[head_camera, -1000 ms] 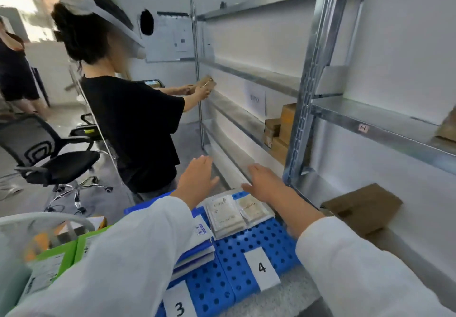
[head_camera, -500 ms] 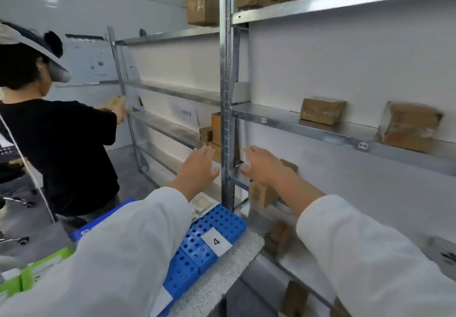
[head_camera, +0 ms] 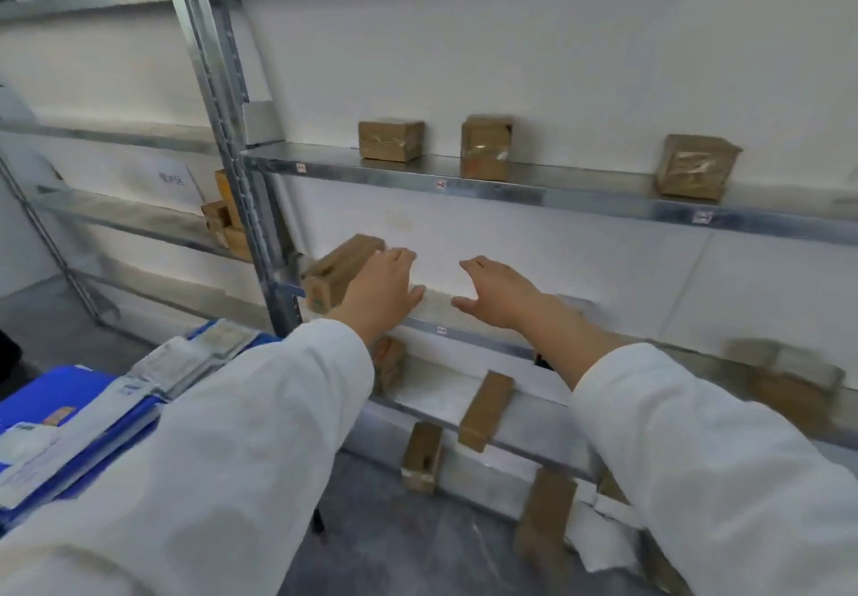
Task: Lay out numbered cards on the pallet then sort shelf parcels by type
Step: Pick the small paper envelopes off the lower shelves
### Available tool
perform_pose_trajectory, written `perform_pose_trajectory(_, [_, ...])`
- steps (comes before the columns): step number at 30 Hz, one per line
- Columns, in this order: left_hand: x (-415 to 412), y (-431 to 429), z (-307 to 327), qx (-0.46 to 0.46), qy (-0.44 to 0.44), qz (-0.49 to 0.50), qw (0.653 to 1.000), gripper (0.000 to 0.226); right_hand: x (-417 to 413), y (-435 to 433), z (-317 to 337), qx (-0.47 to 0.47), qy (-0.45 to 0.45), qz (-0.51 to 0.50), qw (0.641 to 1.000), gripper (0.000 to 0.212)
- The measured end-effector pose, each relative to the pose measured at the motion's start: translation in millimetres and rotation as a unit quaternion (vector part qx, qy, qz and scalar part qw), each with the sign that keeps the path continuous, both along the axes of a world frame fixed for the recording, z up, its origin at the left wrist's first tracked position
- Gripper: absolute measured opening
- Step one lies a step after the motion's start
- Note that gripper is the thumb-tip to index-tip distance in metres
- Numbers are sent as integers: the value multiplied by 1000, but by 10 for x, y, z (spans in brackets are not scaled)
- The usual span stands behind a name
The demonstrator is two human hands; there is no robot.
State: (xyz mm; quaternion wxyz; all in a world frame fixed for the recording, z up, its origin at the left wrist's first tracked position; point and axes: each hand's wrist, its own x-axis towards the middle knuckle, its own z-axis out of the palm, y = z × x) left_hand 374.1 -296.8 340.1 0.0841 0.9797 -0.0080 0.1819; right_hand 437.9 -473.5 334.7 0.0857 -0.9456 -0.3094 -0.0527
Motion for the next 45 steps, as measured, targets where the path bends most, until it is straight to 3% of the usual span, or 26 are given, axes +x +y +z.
perform_pose_trajectory(9, [53, -2326, -375, -18, 35, -164, 986, 51, -503, -2349, -249, 0, 57, -157, 986, 62])
perform_pose_trajectory(16, [173, -3366, -638, -14, 68, -266, 961, 51, -636, -3299, -492, -11, 82, -247, 965, 61])
perform_pose_trajectory(27, [863, -3676, -842, 25, 74, -338, 938, 51, -245, -3490, -793, 26, 106, -306, 946, 61])
perform_pose_trajectory(33, [1106, -3806, -1091, -5, 87, -376, 922, 50, -11, -3516, -953, 32, 134, -333, 933, 64])
perform_pose_trajectory(45, [1572, -3018, -1679, -49, 157, -296, 941, 52, 386, -3398, -1469, 64, 209, -318, 922, 65])
